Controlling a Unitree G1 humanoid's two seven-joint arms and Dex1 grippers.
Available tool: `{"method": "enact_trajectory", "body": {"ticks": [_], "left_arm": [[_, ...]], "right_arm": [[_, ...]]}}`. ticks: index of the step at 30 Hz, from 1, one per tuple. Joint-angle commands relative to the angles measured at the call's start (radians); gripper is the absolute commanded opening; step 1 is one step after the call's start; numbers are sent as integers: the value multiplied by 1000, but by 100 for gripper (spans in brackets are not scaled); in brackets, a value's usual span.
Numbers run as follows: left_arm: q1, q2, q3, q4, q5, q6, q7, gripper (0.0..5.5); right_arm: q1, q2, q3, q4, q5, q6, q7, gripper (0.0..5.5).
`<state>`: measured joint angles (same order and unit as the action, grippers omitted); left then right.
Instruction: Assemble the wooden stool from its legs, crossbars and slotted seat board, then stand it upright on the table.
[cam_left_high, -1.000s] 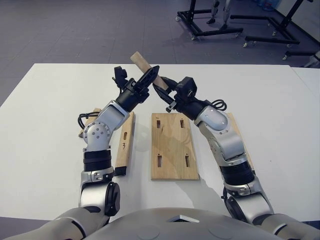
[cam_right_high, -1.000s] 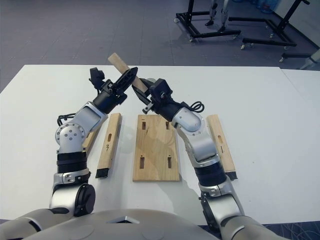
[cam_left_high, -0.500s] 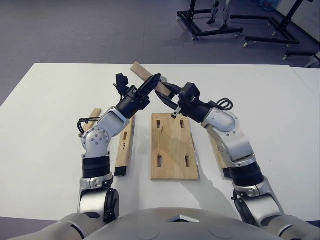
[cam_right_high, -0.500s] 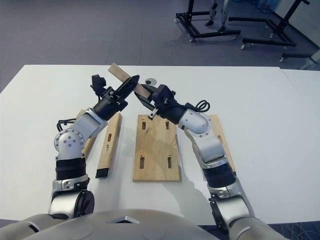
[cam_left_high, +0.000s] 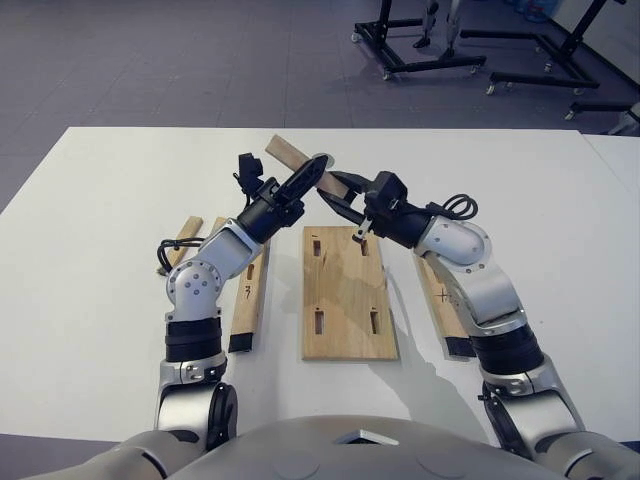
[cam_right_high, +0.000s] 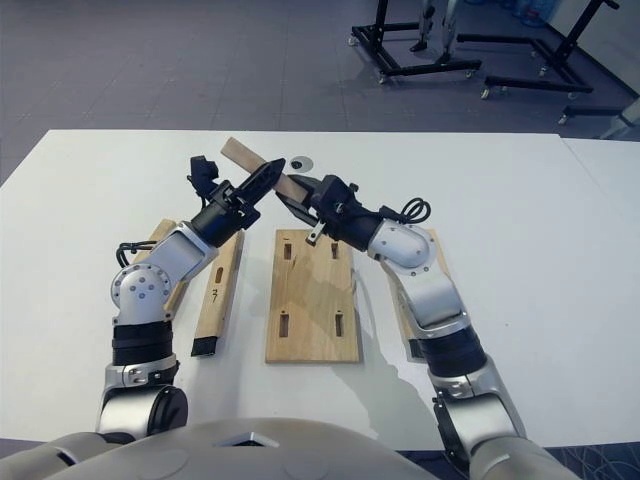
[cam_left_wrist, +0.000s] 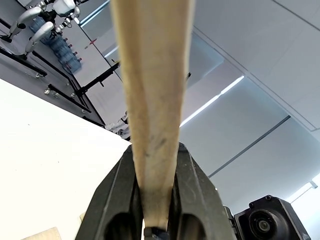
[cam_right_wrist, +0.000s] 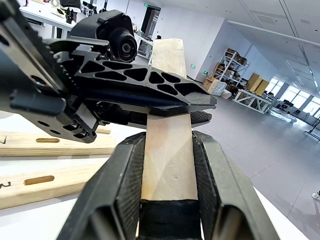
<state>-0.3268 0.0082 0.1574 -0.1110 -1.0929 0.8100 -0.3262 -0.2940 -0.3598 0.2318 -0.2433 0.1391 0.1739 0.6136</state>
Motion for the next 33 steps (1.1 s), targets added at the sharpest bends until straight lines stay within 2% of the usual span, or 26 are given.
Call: {"method": "enact_trajectory", "body": {"ticks": [1,4,8,10,14,18,22,28,33], "left_arm": [[-17,15,-12,-18,2,5,-29,40],[-15,50,-23,-33,40,-7,-54,40],[-57,108,42,0,55,-36,-56,40],[-70,138,72,3,70,-55,-56,39],[-43,151,134,-2,104,-126,-12,39],[80,122,95,-84,252,-259,21,39],[258,162,12,-252,444,-371,19,39],[384,236,-24,-367,676,-477,50,39],[533,285,13,-382,694,-489,0,39]], "right_arm": [[10,-26,-54,25,-12,66,-33,158],[21,-17,-72,6,17,103,-36,213],[94,-26,-89,-59,32,148,-46,297],[121,-31,-98,-84,37,168,-51,319],[110,-30,-105,-106,61,199,-48,319],[23,58,-217,-50,98,219,-187,319],[-31,141,-285,27,53,191,-366,319],[-2,165,-328,65,0,154,-484,319],[21,135,-323,49,-16,160,-473,319]]}}
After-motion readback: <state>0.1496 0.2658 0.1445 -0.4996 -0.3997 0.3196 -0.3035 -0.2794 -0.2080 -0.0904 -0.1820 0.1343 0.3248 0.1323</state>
